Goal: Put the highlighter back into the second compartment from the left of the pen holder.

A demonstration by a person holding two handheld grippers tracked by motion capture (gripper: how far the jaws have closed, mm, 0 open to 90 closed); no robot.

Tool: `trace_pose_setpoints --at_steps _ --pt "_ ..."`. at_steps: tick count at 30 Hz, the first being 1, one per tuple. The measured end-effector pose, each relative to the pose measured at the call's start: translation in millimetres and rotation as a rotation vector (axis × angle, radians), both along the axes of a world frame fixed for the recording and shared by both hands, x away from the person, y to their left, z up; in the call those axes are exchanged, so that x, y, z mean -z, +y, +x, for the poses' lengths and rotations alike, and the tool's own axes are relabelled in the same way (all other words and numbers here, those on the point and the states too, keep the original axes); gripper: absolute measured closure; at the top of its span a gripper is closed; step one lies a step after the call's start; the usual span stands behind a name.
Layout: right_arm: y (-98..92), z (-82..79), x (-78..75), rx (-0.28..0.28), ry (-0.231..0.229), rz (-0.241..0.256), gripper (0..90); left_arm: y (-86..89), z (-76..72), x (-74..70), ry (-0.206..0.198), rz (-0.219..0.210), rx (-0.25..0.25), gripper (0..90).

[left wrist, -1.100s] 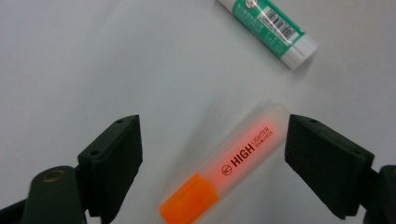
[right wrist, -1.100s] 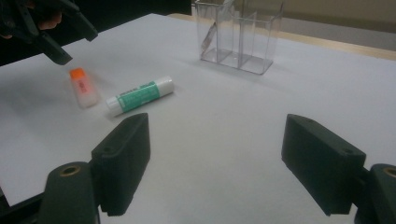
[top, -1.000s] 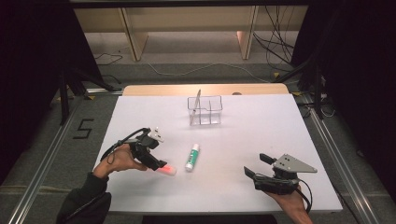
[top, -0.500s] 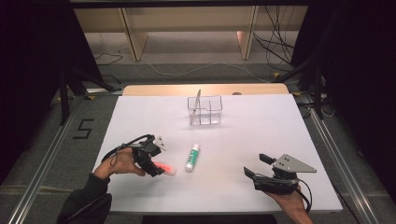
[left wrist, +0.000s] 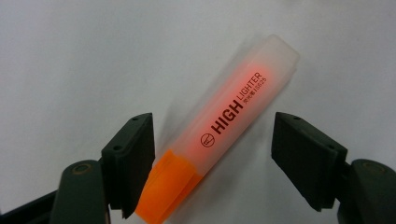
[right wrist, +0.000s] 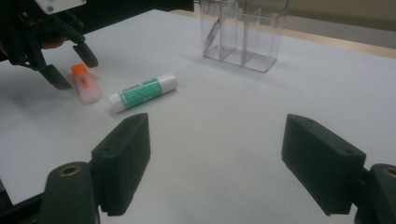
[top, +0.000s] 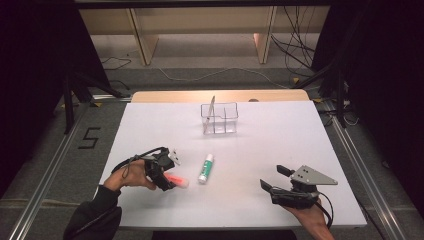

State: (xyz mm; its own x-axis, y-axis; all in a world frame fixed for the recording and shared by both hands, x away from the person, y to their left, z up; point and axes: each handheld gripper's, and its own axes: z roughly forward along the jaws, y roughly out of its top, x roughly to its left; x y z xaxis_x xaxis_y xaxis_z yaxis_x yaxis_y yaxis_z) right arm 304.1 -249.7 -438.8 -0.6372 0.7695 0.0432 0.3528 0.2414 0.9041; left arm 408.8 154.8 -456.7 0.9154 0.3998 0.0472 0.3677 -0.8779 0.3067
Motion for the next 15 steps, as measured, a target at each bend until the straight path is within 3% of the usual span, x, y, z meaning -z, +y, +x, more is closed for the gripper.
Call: trace_pose_setpoints --at_steps 15 --pt "0.6 -0.2 0.2 0.002 0.006 -0.001 24.6 -3.2 1.4 3.7 0.018 0.026 0.03 32.8"
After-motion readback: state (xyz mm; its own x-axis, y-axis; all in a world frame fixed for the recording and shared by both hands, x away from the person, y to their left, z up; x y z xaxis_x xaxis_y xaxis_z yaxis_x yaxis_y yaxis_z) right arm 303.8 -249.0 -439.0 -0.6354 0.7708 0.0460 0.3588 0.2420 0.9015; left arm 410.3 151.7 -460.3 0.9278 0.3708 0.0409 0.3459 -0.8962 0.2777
